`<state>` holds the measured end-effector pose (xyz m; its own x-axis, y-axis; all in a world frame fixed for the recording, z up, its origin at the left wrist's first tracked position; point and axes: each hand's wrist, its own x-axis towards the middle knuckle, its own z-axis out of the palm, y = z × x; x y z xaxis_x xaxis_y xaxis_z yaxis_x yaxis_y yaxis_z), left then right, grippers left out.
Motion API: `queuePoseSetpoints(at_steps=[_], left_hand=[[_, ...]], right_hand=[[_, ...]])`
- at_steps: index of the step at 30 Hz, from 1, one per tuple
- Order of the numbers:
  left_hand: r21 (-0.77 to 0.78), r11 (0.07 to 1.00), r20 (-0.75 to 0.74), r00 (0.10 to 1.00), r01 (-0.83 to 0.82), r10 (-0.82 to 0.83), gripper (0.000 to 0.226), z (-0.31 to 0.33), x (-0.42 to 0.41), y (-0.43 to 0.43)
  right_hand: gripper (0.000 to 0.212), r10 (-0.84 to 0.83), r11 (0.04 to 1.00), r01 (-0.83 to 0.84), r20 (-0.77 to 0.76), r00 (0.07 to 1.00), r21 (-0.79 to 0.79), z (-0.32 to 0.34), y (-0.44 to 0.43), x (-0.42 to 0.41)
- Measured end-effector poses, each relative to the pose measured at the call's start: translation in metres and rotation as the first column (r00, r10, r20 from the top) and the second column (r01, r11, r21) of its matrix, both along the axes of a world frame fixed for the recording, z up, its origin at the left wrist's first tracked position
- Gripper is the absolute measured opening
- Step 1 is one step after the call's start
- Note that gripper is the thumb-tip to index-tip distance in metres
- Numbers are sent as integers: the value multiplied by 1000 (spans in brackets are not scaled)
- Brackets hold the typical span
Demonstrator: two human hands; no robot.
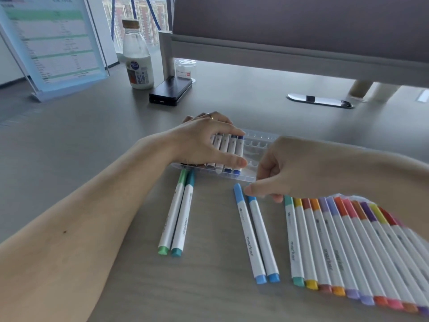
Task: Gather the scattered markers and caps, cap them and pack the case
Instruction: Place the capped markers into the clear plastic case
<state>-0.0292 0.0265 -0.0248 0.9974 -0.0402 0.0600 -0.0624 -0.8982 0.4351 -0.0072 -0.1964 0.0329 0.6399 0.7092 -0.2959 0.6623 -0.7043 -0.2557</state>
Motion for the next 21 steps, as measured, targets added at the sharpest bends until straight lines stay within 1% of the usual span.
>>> queuePoseSetpoints(at_steps=[3, 5, 7, 9, 11, 13, 14, 16, 18, 21], left_hand=[[3, 1000, -5, 1000, 2, -2, 92, 0, 0, 0], [7, 1000, -10, 1000, 1, -1, 92, 0, -1, 0], [10, 1000, -9, 1000, -2, 2, 94, 0, -1, 0], [11, 1000, -8, 1000, 0, 0, 95, 1, -1, -1], [12, 1000, -10, 1000, 0, 0, 93, 1, -2, -1], [12, 1000, -9, 1000, -1, 1, 92, 1, -1, -1], [13, 1000, -4, 1000, 0, 0, 93, 1, -1, -1], [18, 1000, 7, 1000, 4, -4, 92, 0, -1, 0], [10, 1000, 3, 1000, 6, -6, 90, 0, -1, 0], [-6, 1000, 1, 1000, 22, -22, 84, 0, -2, 0]], right_hand=[[42, 10, 999, -8, 32, 999, -45, -2, 0, -8], [46, 17, 998, -13, 58, 998, -64, -5, 1, -13], [52, 26, 999, -21, 105, 994, -50, -9, 3, -16], [47, 27, 999, -22, 130, 991, -41, -9, 4, -19], [38, 12, 999, -7, 97, 995, -46, -6, 5, -19], [34, -23, 999, 24, 8, 1000, -30, -1, 4, -17], [33, -56, 998, 57, -62, 996, 6, 1, 4, -15], [28, -146, 973, 185, -247, 958, 140, 4, 6, -5], [23, -209, 900, 337, -407, 889, 275, 5, 8, 9], [17, -205, 799, 477, -580, 789, 366, 8, 8, 26]])
